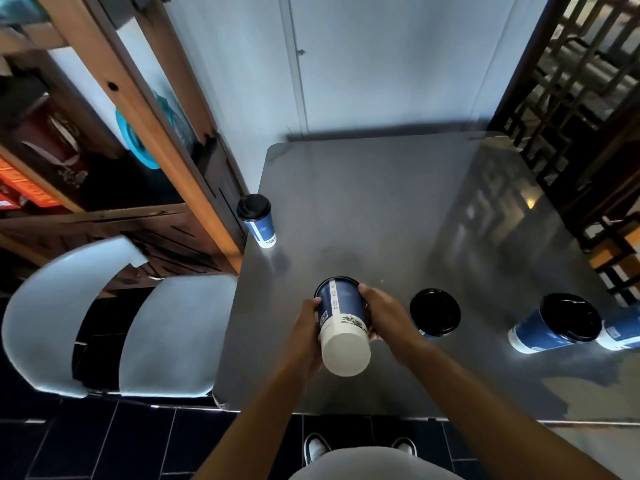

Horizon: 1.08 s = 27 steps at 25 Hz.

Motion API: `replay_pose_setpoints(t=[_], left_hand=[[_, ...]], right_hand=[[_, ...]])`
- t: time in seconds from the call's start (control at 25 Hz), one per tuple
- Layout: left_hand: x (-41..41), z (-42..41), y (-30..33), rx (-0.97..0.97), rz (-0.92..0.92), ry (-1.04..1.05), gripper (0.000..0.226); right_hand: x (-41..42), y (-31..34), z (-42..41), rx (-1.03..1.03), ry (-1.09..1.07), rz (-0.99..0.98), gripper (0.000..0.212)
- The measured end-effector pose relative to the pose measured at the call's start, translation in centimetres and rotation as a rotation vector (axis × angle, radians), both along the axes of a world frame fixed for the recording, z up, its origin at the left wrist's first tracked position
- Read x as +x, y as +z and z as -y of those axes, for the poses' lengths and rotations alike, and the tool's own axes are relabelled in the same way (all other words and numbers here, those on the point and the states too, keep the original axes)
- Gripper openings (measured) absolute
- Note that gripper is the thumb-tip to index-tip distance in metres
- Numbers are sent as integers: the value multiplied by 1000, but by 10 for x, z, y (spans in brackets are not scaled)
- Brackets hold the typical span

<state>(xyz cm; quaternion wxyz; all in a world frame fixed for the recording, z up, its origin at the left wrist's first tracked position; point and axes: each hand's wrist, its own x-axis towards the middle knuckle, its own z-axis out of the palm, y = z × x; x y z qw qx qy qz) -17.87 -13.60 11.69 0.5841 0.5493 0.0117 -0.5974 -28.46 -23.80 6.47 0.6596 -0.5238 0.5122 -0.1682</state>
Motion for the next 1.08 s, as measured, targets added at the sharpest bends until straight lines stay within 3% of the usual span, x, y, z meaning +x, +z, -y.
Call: replay_pose_setpoints(t=[0.2, 0.44, 0.68, 0.88, 1.0, 1.08], left_hand=[[8, 6, 3, 64, -14, 3, 39], [10, 11, 14, -29, -45, -93, 58], [4, 12, 16, -51, 23, 26, 54], [7, 7, 20, -45, -10, -1, 54], [14, -4, 19, -6, -53, -160, 54], [17, -12, 14, 22, 53, -267, 54]], right_hand=[[2, 3, 5, -36, -23, -58, 43], [8, 20, 7, -126, 11, -123, 40], [17, 34, -6, 254, -85, 159, 44], [17, 36, -12, 218, -58, 102, 39], [11, 30, -11, 110, 6, 102, 26], [0, 24, -8, 32, 100, 153, 23]])
